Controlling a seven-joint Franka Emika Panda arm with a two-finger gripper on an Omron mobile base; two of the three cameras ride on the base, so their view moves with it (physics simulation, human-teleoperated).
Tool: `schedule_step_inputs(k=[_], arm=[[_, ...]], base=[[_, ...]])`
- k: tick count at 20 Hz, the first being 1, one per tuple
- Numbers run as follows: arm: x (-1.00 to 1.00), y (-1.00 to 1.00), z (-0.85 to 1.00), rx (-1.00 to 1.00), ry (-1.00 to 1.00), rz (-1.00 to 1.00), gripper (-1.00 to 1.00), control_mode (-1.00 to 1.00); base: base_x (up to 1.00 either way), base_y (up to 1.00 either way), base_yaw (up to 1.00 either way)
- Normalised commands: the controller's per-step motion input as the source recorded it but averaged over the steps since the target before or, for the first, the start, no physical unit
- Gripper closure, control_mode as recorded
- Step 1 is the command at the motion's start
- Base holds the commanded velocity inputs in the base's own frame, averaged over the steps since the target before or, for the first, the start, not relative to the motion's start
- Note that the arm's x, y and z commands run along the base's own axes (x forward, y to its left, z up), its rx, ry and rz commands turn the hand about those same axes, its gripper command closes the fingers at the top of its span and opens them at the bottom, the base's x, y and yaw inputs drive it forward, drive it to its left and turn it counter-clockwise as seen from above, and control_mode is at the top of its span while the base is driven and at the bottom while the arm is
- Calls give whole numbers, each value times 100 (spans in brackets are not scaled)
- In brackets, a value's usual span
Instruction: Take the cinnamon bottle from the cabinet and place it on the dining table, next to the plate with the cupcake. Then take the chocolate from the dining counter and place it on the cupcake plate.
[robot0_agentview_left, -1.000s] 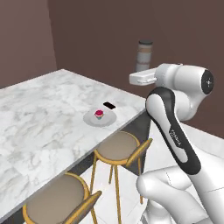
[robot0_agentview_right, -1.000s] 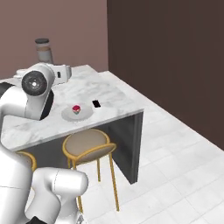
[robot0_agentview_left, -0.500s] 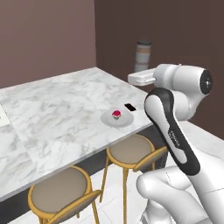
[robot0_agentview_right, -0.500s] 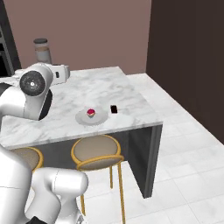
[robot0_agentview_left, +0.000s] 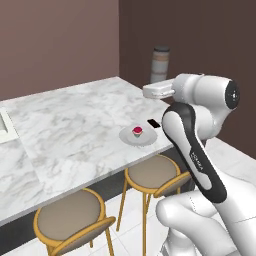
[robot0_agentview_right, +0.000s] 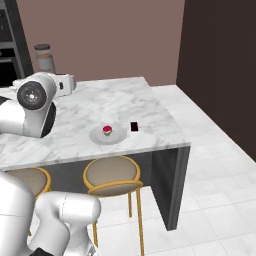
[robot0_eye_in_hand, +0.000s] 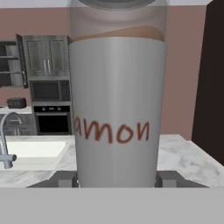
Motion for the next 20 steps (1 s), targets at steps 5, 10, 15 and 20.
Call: schedule_step_inputs(k=[5, 10, 15, 20], arm=[[0, 0, 0, 0, 0, 0, 100, 100], [0, 0, 0, 0, 0, 0, 100, 100], [0, 0, 0, 0, 0, 0, 100, 100], [3, 0, -1, -1, 1, 0, 100, -100]], base=[[15, 0, 0], [0, 0, 0], [0, 0, 0], [4, 0, 0]])
